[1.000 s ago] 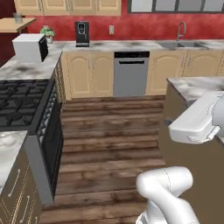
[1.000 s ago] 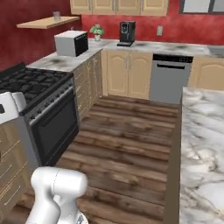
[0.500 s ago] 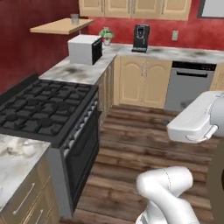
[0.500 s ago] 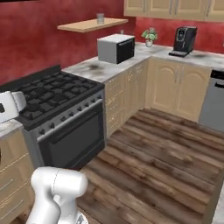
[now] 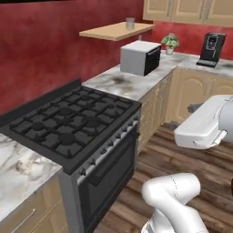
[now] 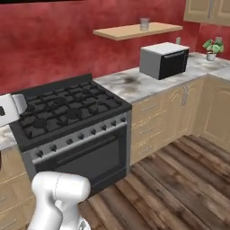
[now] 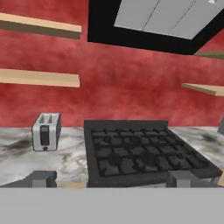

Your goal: There is a bowl on the dining counter. Grab a lemon wedge from the fridge and place it in the bowl. Then get the liquor bottle and glass cup from the cabinet and place them next to the bowl.

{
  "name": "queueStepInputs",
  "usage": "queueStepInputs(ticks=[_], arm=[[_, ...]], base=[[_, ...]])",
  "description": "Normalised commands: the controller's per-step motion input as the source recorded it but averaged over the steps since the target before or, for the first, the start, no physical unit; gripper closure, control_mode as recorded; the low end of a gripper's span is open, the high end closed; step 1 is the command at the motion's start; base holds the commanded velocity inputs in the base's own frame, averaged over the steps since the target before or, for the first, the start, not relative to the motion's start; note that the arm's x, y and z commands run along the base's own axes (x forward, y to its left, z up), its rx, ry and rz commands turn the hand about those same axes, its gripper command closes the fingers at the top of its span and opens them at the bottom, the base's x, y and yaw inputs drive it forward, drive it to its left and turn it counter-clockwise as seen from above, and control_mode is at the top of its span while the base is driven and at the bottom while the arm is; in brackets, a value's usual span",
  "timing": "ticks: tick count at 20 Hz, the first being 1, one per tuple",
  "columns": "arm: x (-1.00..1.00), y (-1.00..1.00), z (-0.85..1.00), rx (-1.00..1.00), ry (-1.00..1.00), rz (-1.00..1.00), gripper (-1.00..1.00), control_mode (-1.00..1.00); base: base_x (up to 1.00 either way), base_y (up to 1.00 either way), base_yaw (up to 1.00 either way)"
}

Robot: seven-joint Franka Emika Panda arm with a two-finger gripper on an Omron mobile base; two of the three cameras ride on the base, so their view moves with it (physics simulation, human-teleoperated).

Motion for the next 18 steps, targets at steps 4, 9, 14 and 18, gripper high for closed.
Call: queueStepInputs(ticks=[4, 9, 14, 18], arm=[[0.0, 0.0, 0.0, 0.0, 0.0, 0.0, -1.0, 1.0], [0.0, 0.0, 0.0, 0.0, 0.0, 0.0, -1.0, 1.0], [0.0, 0.0, 0.0, 0.0, 0.0, 0.0, -1.0, 1.0], [0.0, 0.0, 0.0, 0.0, 0.0, 0.0, -1.0, 1.0]], base=[[0.91, -0.49, 0.41], [0.81, -0.54, 0.37], [0.74, -0.56, 0.34], [0.73, -0.56, 0.32]])
